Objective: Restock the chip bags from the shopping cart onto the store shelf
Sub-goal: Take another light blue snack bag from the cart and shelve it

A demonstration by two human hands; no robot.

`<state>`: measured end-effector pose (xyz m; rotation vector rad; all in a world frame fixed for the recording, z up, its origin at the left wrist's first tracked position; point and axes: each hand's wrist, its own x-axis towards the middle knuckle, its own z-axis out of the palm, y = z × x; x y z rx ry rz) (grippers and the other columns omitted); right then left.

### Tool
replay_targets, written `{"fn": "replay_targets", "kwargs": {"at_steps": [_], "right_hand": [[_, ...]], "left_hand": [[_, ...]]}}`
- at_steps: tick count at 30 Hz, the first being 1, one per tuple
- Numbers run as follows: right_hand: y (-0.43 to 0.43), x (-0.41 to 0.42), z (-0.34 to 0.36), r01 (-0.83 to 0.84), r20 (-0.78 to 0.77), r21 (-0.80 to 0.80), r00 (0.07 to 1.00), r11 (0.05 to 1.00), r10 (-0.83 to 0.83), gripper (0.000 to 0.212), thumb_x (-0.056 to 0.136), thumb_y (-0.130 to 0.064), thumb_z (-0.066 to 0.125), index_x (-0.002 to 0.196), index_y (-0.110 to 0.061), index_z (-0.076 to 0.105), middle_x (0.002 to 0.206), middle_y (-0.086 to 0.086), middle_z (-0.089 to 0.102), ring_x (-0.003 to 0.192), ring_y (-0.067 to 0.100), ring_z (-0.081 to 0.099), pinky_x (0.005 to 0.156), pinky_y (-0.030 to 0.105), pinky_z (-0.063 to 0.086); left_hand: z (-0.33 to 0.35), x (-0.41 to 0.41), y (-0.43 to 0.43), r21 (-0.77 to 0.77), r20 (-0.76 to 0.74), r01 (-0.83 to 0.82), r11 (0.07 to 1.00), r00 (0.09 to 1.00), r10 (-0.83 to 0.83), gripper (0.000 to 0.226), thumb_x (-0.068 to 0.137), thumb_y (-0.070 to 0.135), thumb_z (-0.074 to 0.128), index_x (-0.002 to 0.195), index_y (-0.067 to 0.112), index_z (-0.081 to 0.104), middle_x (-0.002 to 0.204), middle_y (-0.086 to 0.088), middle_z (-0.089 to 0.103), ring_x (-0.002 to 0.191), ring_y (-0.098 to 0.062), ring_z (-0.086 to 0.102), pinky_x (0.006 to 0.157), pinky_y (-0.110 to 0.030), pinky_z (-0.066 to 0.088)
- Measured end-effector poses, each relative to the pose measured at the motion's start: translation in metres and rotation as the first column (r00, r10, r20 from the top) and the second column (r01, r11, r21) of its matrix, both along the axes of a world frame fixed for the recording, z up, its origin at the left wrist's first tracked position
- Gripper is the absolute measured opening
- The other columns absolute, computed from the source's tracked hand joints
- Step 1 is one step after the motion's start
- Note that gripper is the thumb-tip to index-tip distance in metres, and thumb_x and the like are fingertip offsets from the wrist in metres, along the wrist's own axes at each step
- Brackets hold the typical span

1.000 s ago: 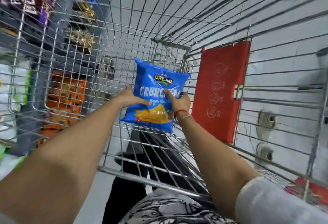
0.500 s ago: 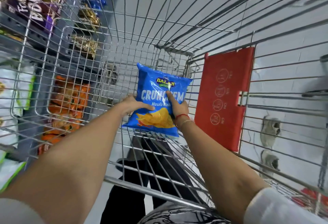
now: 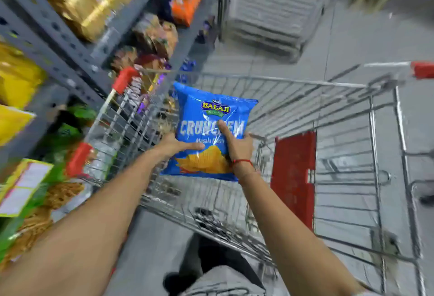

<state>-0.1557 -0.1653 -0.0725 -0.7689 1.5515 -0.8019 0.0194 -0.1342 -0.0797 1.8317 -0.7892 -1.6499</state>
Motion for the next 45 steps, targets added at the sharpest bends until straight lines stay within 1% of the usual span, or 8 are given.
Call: {"fn": "replay_targets", "kwargs": {"at_steps": [8,13,19,23,26,36,40,45], "right_hand": [[-0.007,0.066,0.175,-0.061,0.093,-0.357,0.991,0.932,0.1,0.056,0.044,-0.064,0.081,0.084,-0.026,0.072,0.092,-0.007,0.077,0.091,0.014,0.072,0.092,0.044,0.055],[0.015,0.106,0.294,-0.07,0.119,-0.585,0.978,0.808,0.171,0.075,0.042,-0.072,0.074,0.098,-0.022,0.072,0.101,-0.002,0.075,0.103,0.019,0.068,0.096,0.044,0.052],[0.071,0.155,0.418,-0.11,0.137,-0.8,0.924,0.59,0.357,0.055,0.045,-0.071,0.073,0.082,-0.03,0.074,0.082,-0.013,0.076,0.083,0.003,0.071,0.087,0.039,0.057],[0.121,0.19,0.486,-0.153,0.127,-0.865,0.853,0.477,0.505,0.072,0.04,-0.077,0.069,0.09,-0.025,0.074,0.102,0.001,0.075,0.104,0.02,0.068,0.094,0.045,0.053],[0.161,0.217,0.523,-0.165,0.113,-0.9,0.805,0.403,0.583,0.058,0.041,-0.076,0.069,0.076,-0.03,0.073,0.09,-0.007,0.077,0.094,0.013,0.07,0.09,0.042,0.055],[0.32,0.329,0.566,-0.265,0.004,-0.947,0.556,0.182,0.831,0.071,0.049,-0.082,0.064,0.092,-0.026,0.069,0.089,-0.012,0.071,0.086,0.012,0.063,0.071,0.03,0.05],[0.356,0.359,0.558,-0.322,-0.067,-0.939,0.513,0.119,0.856,0.098,0.055,-0.084,0.06,0.125,-0.016,0.057,0.126,0.005,0.065,0.118,0.029,0.057,0.091,0.039,0.047],[0.369,0.384,0.546,-0.382,-0.156,-0.921,0.535,0.073,0.83,0.097,0.06,-0.084,0.056,0.123,-0.011,0.056,0.121,0.011,0.066,0.115,0.034,0.057,0.091,0.045,0.049]], "left_hand": [[0.184,0.054,0.021,-0.433,0.031,-0.127,0.892,0.987,0.156,0.049,0.051,0.024,0.085,0.096,0.019,0.067,0.09,0.002,0.073,0.07,-0.005,0.072,0.058,-0.019,0.055],[0.306,0.083,0.065,-0.697,0.045,-0.185,0.693,0.953,0.3,0.048,0.05,0.028,0.088,0.092,0.024,0.066,0.079,0.016,0.076,0.073,-0.002,0.071,0.059,-0.015,0.054],[0.43,0.114,0.156,-0.89,0.101,-0.148,0.432,0.859,0.502,0.059,0.04,0.041,0.089,0.094,0.029,0.067,0.087,0.02,0.075,0.081,-0.002,0.071,0.063,-0.015,0.055],[0.49,0.129,0.222,-0.939,0.086,-0.161,0.304,0.746,0.661,0.058,0.034,0.047,0.086,0.087,0.03,0.07,0.086,0.016,0.076,0.082,-0.004,0.071,0.068,-0.022,0.056],[0.522,0.141,0.275,-0.955,0.065,-0.173,0.239,0.668,0.742,0.059,0.03,0.052,0.087,0.085,0.036,0.071,0.09,0.013,0.077,0.083,-0.01,0.072,0.067,-0.025,0.057],[0.551,0.183,0.457,-0.95,-0.091,-0.311,0.026,0.354,0.931,0.061,0.04,0.036,0.088,0.095,0.02,0.07,0.09,0.001,0.078,0.079,-0.019,0.074,0.056,-0.024,0.057],[0.541,0.199,0.492,-0.921,-0.123,-0.39,-0.012,0.261,0.957,0.064,0.043,0.035,0.088,0.101,0.018,0.069,0.093,-0.003,0.078,0.082,-0.023,0.074,0.059,-0.029,0.058],[0.531,0.215,0.501,-0.881,-0.146,-0.471,-0.044,0.182,0.972,0.06,0.042,0.035,0.088,0.097,0.019,0.068,0.086,-0.002,0.078,0.076,-0.021,0.074,0.054,-0.027,0.057]]}}
